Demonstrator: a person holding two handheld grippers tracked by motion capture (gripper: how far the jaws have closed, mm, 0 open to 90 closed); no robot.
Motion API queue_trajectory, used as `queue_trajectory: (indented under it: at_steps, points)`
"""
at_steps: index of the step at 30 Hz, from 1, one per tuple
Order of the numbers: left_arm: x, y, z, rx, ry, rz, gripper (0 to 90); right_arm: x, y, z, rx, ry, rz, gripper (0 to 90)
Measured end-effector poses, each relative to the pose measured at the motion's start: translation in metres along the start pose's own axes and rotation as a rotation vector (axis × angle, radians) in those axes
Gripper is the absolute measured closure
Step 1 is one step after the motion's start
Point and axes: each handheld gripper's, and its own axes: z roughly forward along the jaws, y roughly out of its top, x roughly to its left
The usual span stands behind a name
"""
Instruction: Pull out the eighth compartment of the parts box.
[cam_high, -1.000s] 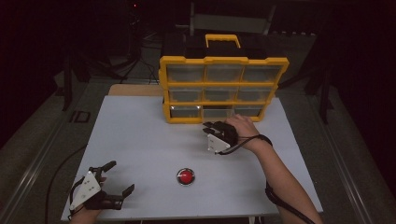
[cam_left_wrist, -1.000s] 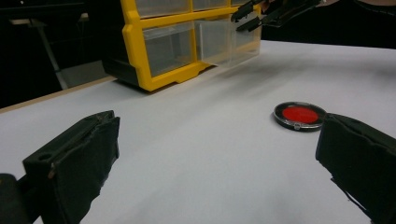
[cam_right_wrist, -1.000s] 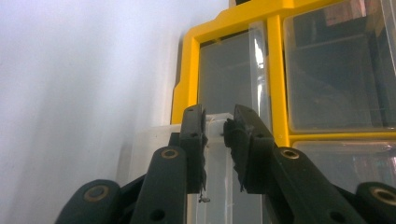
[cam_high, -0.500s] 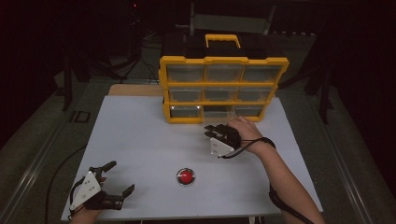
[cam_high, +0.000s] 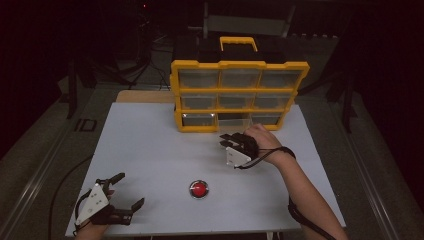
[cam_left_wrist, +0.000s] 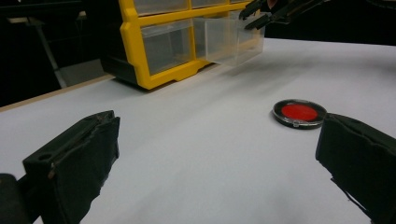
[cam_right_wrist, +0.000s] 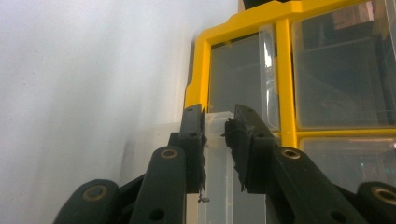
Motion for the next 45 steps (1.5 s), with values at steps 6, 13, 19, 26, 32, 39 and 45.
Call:
queue_trajectory:
  at_steps: [6, 13, 19, 26, 32, 39, 45]
  points:
    - [0.000, 0.000, 0.000, 0.001, -0.003, 0.003, 0.0, 0.001, 0.004, 0.001, 0.032, 0.026, 0.004, 55.0]
    - [0.000, 0.000, 0.001, 0.005, -0.003, 0.003, 0.0, -0.004, 0.013, 0.001, 0.077, 0.035, 0.181, 16.7]
    - [0.000, 0.000, 0.000, 0.003, -0.003, 0.000, 0.0, -0.026, 0.014, -0.006, 0.091, 0.055, 0.466, 8.9]
    - [0.000, 0.000, 0.000, 0.003, -0.003, 0.001, 0.0, -0.046, 0.004, -0.018, 0.023, 0.033, 0.766, 9.1]
    - [0.000, 0.000, 0.000, 0.001, -0.001, -0.001, 0.0, -0.049, -0.004, -0.026, -0.048, 0.026, 0.982, 9.1]
    - [0.000, 0.000, 0.000, 0.001, -0.001, 0.000, 0.0, -0.039, -0.010, -0.032, -0.084, -0.004, 1.097, 9.2]
    - [0.000, 0.000, 0.000, 0.001, -0.004, -0.002, 0.0, -0.029, -0.015, -0.040, -0.100, -0.029, 1.132, 9.1]
